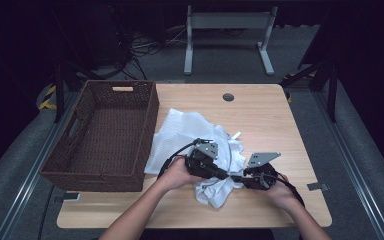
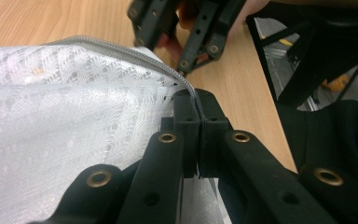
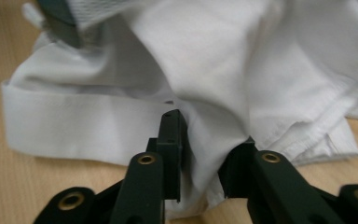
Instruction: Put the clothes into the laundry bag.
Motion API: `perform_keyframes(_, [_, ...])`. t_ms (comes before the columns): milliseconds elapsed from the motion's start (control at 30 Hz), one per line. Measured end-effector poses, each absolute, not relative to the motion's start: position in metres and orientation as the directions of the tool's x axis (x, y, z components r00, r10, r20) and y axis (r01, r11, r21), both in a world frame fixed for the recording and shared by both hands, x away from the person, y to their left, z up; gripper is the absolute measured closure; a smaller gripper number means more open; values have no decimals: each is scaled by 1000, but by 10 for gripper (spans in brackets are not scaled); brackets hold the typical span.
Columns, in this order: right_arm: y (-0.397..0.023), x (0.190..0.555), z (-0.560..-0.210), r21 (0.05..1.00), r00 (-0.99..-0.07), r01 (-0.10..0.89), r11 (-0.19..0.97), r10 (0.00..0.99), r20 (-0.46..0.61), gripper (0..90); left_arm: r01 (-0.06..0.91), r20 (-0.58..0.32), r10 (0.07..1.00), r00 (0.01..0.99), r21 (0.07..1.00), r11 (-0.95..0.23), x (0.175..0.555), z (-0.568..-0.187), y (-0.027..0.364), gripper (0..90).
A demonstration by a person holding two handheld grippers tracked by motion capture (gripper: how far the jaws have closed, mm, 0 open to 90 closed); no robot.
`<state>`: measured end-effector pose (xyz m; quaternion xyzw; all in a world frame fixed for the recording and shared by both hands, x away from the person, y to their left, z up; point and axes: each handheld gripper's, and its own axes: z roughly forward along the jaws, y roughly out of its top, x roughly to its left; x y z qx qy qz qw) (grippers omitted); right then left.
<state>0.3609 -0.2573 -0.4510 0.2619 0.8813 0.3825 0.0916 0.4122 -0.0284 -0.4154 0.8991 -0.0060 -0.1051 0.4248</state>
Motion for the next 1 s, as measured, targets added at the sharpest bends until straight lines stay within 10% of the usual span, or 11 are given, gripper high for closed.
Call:
perform_keyframes(433, [-240, 337, -450, 718, -871, 365, 593, 490, 38, 822, 90, -68, 58, 996, 747, -659, 424, -403, -25, 757])
perform_keyframes(567, [-233, 339, -442, 742, -861, 363, 563, 507, 37, 582, 118, -8, 172, 985, 757, -643, 409, -392, -1, 508])
perform_keyframes(733, [-262, 334, -413, 812, -818, 356, 462, 574, 33, 431, 195, -25, 282, 959, 780, -594, 387, -384, 33, 438])
perform_keyframes(1000, [-317, 374, -414, 813, -676, 439, 383, 737, 18, 582, 374, -81, 450, 889, 695, -614, 361, -411, 55, 471])
